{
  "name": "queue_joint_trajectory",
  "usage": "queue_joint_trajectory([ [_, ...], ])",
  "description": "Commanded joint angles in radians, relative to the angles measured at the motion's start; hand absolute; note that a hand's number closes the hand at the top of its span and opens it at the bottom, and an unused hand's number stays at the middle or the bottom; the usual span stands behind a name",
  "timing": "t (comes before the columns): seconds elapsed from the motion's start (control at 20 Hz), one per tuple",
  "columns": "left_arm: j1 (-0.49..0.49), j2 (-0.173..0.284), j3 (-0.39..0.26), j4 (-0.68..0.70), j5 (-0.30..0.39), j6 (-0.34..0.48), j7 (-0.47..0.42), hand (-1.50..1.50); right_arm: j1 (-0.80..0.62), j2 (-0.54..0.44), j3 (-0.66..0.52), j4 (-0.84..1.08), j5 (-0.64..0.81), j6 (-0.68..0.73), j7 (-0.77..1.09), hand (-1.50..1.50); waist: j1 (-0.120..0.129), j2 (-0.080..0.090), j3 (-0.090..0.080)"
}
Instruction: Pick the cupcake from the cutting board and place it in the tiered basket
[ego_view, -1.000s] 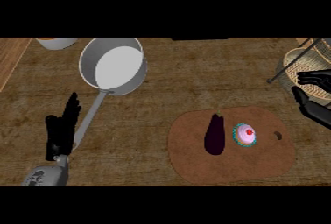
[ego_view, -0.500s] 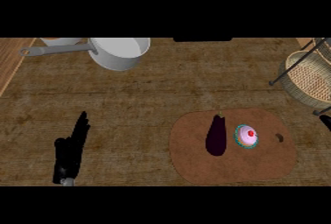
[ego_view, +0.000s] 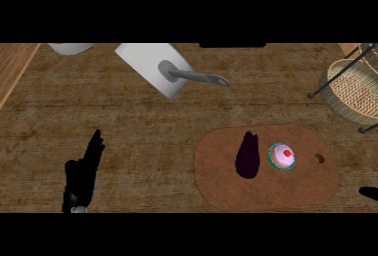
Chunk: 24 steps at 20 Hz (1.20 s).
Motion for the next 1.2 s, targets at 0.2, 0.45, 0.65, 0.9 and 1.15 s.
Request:
queue_joint_trajectory([
  [0.2,-0.006,-0.028,-0.025,0.031,-0.026,0.005,-0.036,0.0,-0.043,-0.232,0.109,-0.21,0.235,0.011,0.457,-1.5,0.028,0.007,0.001],
  [0.45,-0.012,0.007,0.01,0.018,-0.004,-0.03,-0.008,0.0,-0.124,-0.125,0.335,-0.266,0.493,-0.051,0.663,-1.5,0.03,0.007,0.003],
  [0.65,-0.024,-0.013,-0.002,-0.026,-0.01,-0.028,0.04,0.0,-0.322,-0.039,0.411,-0.151,0.556,0.059,0.743,-1.5,0.028,0.006,0.004],
  [0.9,0.004,0.0,0.007,-0.027,-0.012,-0.038,0.006,0.0,-0.367,0.027,0.564,-0.095,0.708,0.127,0.859,-1.5,0.029,0.004,0.004],
  [1.15,0.0,-0.019,0.002,-0.021,-0.007,-0.044,0.016,0.0,-0.426,0.061,0.557,-0.047,0.657,0.242,0.934,-1.5,0.026,0.004,0.004],
])
